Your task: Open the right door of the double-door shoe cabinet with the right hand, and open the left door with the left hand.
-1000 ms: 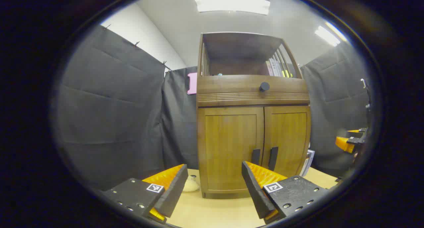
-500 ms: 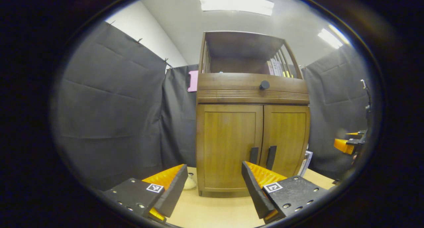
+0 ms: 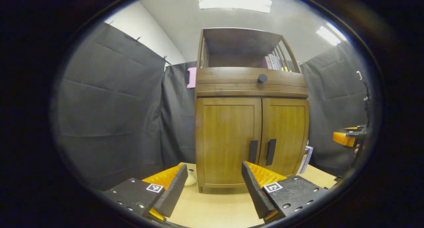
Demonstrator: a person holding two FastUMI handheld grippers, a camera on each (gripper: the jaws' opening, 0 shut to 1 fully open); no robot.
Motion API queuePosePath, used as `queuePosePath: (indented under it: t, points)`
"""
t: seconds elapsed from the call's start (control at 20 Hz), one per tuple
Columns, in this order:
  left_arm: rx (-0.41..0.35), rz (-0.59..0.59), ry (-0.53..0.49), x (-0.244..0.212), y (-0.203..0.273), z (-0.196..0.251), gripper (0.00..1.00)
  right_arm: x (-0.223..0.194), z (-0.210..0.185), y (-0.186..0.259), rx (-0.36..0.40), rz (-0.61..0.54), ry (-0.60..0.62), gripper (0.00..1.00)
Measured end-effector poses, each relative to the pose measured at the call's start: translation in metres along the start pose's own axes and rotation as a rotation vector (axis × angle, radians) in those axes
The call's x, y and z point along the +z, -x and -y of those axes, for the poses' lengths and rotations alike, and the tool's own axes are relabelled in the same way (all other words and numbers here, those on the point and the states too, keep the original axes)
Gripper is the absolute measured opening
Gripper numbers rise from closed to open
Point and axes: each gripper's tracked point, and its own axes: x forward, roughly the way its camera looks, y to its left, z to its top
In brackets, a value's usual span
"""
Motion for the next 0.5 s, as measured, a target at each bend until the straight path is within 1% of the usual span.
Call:
queuePosePath:
  t: [0.1, 0.3, 0.4, 0.45, 0.5]
  points:
    - [0.010, -0.017, 0.000, -0.013, 0.001, -0.001, 0.96, 0.004, -0.008, -0.011, 0.016, 0.000, -0.002, 0.96]
    - [0.014, -0.054, 0.034, -0.035, 0.013, -0.009, 0.96, 0.003, -0.036, -0.032, 0.073, -0.025, 0.014, 0.96]
    - [0.013, -0.068, 0.046, -0.044, 0.013, -0.009, 0.89, 0.009, -0.053, -0.045, 0.103, -0.017, 0.016, 0.96]
    - [0.014, -0.074, 0.050, -0.047, 0.012, -0.010, 0.89, 0.011, -0.063, -0.052, 0.119, -0.011, 0.016, 0.96]
    - [0.017, -0.079, 0.052, -0.048, 0.011, -0.011, 0.92, 0.013, -0.073, -0.059, 0.135, -0.006, 0.017, 0.96]
